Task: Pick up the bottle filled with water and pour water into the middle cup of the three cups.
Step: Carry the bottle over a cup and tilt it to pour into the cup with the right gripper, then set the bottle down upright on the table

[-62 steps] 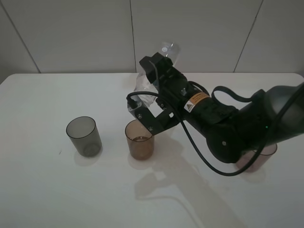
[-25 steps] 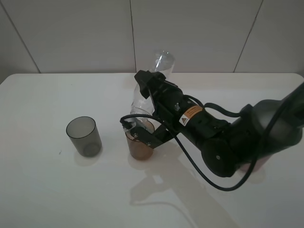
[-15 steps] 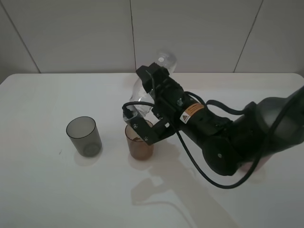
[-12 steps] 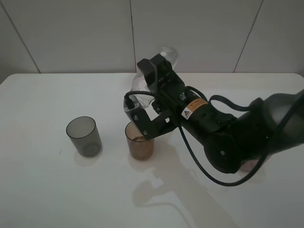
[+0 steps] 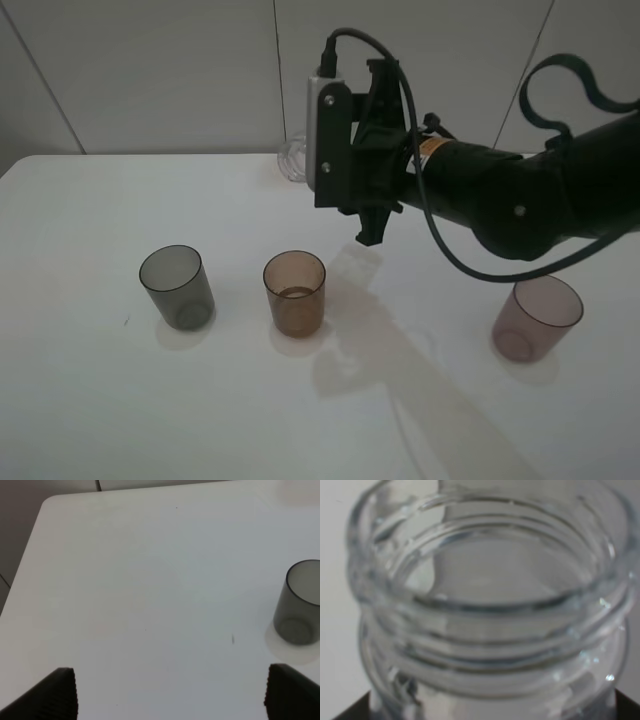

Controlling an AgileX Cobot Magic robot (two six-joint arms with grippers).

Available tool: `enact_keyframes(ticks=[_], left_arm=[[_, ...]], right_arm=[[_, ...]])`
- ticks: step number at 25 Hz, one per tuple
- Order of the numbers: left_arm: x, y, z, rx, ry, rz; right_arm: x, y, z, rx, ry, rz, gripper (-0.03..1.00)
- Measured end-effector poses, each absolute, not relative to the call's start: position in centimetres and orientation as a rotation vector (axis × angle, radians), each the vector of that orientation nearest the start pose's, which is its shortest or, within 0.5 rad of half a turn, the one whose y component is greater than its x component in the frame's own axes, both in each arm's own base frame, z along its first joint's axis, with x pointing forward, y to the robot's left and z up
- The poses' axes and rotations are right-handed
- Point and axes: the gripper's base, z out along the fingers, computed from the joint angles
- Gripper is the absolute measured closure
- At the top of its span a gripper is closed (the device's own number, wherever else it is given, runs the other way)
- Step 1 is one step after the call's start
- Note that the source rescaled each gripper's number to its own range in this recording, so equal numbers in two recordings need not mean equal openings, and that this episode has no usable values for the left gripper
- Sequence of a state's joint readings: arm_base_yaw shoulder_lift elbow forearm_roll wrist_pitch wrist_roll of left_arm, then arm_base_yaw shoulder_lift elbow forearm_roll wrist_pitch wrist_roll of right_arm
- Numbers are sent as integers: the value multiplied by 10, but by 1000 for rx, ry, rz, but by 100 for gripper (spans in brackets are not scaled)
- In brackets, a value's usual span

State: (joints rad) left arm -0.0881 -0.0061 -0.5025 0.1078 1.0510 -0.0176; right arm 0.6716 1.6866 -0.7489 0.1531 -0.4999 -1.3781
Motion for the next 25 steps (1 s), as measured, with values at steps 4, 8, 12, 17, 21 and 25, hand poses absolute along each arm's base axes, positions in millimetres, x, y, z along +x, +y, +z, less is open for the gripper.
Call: enact_keyframes(ticks=[4, 8, 12, 17, 21, 25], left_arm=[[-5, 9, 279, 66, 2021, 62], [-5, 9, 279, 66, 2021, 62], [-5, 9, 279, 66, 2021, 62], [-5, 9, 279, 66, 2021, 62], [-5, 9, 279, 66, 2021, 62], [-5, 9, 279, 66, 2021, 62]], right_arm=[[286, 193, 199, -1473, 1335, -297, 94], [298, 183, 206, -1312, 1453, -147, 94], [307, 172, 212, -1056, 1551, 66, 94], [324, 161, 195, -769, 1673, 312, 94], [333, 160, 165, -706, 1730, 360, 94], [341, 159, 133, -624, 1765, 371, 94]])
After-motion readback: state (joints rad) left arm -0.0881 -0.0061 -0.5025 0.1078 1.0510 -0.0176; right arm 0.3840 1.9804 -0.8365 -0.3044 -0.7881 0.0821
